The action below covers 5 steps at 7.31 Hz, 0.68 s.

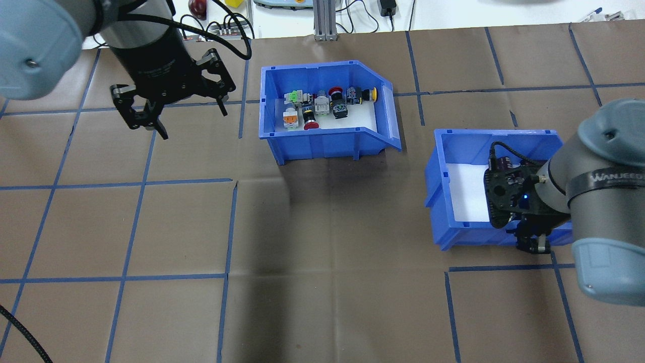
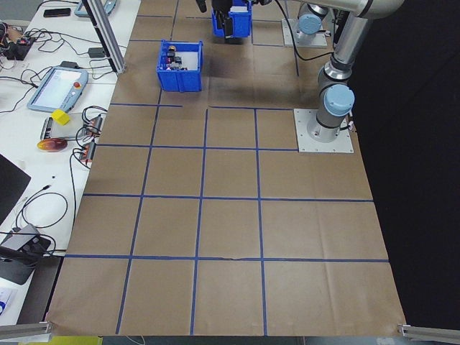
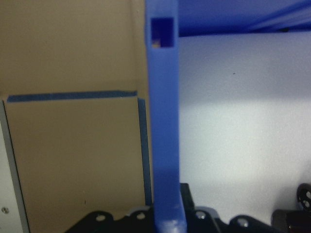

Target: Place button box in front

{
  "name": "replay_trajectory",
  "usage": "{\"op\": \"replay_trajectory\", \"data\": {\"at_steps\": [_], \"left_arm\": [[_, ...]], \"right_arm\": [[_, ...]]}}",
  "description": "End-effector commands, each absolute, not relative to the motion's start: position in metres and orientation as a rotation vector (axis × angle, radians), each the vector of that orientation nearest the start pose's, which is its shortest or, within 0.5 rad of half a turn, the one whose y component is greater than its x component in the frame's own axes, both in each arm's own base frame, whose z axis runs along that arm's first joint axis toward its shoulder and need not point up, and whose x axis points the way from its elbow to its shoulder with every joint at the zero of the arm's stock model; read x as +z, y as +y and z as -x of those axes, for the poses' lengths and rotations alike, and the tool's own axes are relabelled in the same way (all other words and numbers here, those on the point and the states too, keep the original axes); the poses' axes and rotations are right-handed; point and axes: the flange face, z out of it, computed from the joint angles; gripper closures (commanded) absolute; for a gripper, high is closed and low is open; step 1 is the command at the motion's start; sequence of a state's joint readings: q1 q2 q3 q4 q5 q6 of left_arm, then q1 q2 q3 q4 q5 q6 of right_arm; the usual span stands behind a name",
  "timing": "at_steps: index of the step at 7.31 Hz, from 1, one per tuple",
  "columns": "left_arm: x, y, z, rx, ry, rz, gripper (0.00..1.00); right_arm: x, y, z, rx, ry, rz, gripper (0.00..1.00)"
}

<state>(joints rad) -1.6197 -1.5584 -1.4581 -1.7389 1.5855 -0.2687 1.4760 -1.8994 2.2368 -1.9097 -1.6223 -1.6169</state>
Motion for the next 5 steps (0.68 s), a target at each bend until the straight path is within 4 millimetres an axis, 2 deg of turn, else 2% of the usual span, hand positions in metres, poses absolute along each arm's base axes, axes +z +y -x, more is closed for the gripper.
{"op": "replay_trajectory", "data": {"at_steps": [1,2,3,4,5], "left_arm": [[0.548,-0.446,0.138,0.069,3.123,0.013,0.01],[0.541,-0.436,0.138,0.080,3.126,-0.195,0.01],[0.535,-0.418,0.138,0.083,3.124,-0.257,0.01],[0.522,-0.414,0.136,0.085,3.129,-0.243,0.01],[0.521,-0.429,0.135,-0.001,3.127,-0.245,0.01]], "right_arm": [[0.333,-0.321,-0.156,0.057,2.307,2.187,0.91],[0.334,-0.312,-0.177,0.040,2.304,2.203,0.90],[0.331,-0.306,-0.203,-0.007,2.312,2.216,0.90],[0.316,-0.308,-0.234,-0.032,2.327,2.210,0.90],[0.295,-0.308,-0.271,-0.054,2.330,2.231,0.90]]}}
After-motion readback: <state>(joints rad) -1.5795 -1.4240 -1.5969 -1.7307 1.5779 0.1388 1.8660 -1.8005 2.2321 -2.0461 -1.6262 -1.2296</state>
